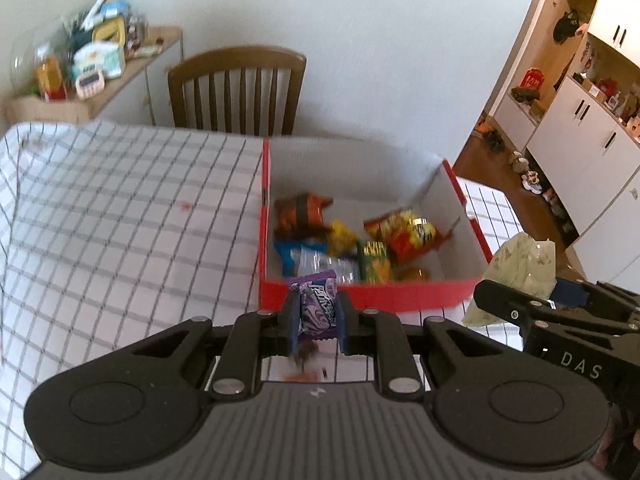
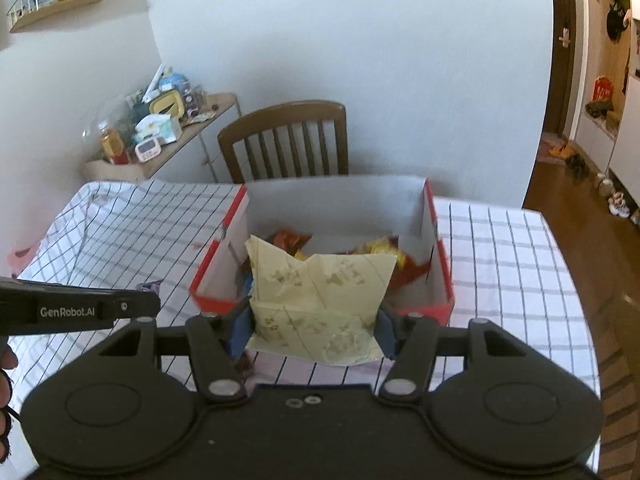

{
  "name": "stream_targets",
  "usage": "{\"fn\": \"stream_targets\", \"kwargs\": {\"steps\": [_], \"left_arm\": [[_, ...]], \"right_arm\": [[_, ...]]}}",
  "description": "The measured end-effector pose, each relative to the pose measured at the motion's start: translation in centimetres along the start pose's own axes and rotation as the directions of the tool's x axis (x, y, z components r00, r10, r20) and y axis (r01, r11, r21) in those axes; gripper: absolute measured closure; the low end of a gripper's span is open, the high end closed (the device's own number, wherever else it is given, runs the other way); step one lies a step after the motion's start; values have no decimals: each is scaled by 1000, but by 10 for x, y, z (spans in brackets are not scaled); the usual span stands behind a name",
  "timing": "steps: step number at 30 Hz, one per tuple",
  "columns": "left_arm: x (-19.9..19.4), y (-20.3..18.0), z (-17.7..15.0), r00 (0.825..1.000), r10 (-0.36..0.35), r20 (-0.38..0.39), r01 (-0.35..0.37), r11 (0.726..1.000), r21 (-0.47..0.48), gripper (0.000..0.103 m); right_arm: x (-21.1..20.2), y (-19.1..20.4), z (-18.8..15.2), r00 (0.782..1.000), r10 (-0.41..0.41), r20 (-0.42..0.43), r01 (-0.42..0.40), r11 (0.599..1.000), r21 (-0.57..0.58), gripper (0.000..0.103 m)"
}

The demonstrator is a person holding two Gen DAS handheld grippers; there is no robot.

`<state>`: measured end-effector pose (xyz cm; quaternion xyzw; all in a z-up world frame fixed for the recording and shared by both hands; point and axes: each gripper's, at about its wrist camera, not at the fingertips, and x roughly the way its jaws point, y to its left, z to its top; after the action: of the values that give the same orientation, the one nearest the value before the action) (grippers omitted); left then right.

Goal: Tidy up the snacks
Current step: 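Carry the purple candy and cream pastry into the red box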

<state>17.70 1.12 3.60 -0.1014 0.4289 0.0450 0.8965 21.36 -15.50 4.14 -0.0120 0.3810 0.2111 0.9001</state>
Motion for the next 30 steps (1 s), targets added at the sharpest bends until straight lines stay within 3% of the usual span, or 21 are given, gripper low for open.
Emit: {"fn": "stream_targets", "kwargs": {"steps": [10,20,30], "left_arm": [[35,-17,50,998,52,37,-55,995,84,85],[106,-20,67,992,111,-62,-103,988,113,85],[155,-29,60,978,146,-150,-117,975,188,85]], "right_arm": [[40,-16,31,998,-68,10,68,998,-8,43],[96,-39,31,993,-105,-61,106,994,20,43],[139,-45,22,983,-105,-151,105,994,-8,43]]}}
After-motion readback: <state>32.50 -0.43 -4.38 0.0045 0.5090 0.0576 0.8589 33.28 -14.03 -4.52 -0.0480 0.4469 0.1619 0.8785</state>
